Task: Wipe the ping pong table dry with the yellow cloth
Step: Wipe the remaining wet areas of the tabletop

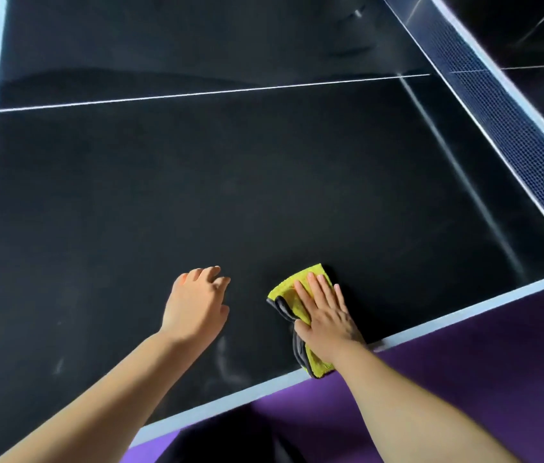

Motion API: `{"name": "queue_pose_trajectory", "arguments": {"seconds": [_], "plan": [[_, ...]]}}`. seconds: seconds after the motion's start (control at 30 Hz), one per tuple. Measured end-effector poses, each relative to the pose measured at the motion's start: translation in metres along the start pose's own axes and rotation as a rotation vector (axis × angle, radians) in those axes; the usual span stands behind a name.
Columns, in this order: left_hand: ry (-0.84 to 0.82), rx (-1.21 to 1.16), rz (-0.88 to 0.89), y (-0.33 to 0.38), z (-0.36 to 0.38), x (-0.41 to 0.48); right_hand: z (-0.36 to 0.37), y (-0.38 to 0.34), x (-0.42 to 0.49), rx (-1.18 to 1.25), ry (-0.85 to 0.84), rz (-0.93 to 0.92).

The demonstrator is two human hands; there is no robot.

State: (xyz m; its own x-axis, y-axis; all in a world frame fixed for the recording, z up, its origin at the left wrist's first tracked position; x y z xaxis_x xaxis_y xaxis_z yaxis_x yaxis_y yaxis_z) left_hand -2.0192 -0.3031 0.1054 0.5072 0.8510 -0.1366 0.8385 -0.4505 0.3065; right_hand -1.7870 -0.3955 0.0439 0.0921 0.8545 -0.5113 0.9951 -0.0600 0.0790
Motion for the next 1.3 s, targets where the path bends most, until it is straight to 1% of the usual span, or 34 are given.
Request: {"name": "queue_pose_trajectory", "arguments": {"seconds": [0.13,0.2,0.23,0.3,0.37,0.5,0.6,0.7,0.77,0.83,0.93,1.07,1.3], "plan": [[-0.037,-0.005,0.018,0.020,0.002,0.050,-0.009,0.026,0.023,-0.023,-0.013,-0.051],[-0.058,0.004,-0.002,0.031,0.007,0.070,-0.010,0.038,0.036,-0.057,0.066,-0.087],[-0.073,0.000,-0.025,0.037,0.009,0.079,-0.011,0.043,0.044,-0.036,0.093,-0.111],[-0.088,-0.027,-0.091,0.048,0.015,0.096,-0.017,0.056,0.063,-0.032,0.083,-0.172],[-0.110,-0.017,-0.152,0.062,0.019,0.111,-0.026,0.070,0.087,-0.059,0.125,-0.269],[-0.048,-0.068,-0.345,0.089,0.027,0.130,-0.056,0.092,0.143,-0.147,0.153,-0.481],[-0.008,-0.116,-0.446,0.111,0.032,0.137,-0.080,0.098,0.182,-0.173,0.137,-0.531],[-0.022,-0.144,-0.536,0.132,0.038,0.135,-0.101,0.101,0.217,-0.221,0.106,-0.562],[-0.027,-0.154,-0.587,0.144,0.042,0.130,-0.118,0.104,0.239,-0.243,0.077,-0.546],[-0.019,-0.152,-0.614,0.154,0.044,0.125,-0.130,0.107,0.255,-0.209,0.046,-0.498],[0.003,-0.149,-0.636,0.163,0.044,0.116,-0.132,0.105,0.256,-0.121,0.067,-0.405],[0.024,-0.148,-0.649,0.170,0.047,0.101,-0.109,0.109,0.223,-0.030,0.117,-0.262],[0.012,-0.155,-0.572,0.192,0.056,0.068,-0.041,0.133,0.121,0.008,0.137,-0.170]]}}
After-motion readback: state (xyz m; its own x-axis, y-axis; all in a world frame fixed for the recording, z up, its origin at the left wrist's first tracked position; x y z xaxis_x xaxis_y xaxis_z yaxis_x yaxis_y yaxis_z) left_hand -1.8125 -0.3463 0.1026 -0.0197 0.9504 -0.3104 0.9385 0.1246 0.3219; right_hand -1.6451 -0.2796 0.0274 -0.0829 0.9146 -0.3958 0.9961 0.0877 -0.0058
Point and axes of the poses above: each hand's wrist, its own x-axis towards the middle knuckle, its own z-axis out of the palm, y = z × x, the point moved 1 cm from there along x, towards the middle knuckle, and after that the axes turned 7 degrees about -x, right-handed, at the moved point
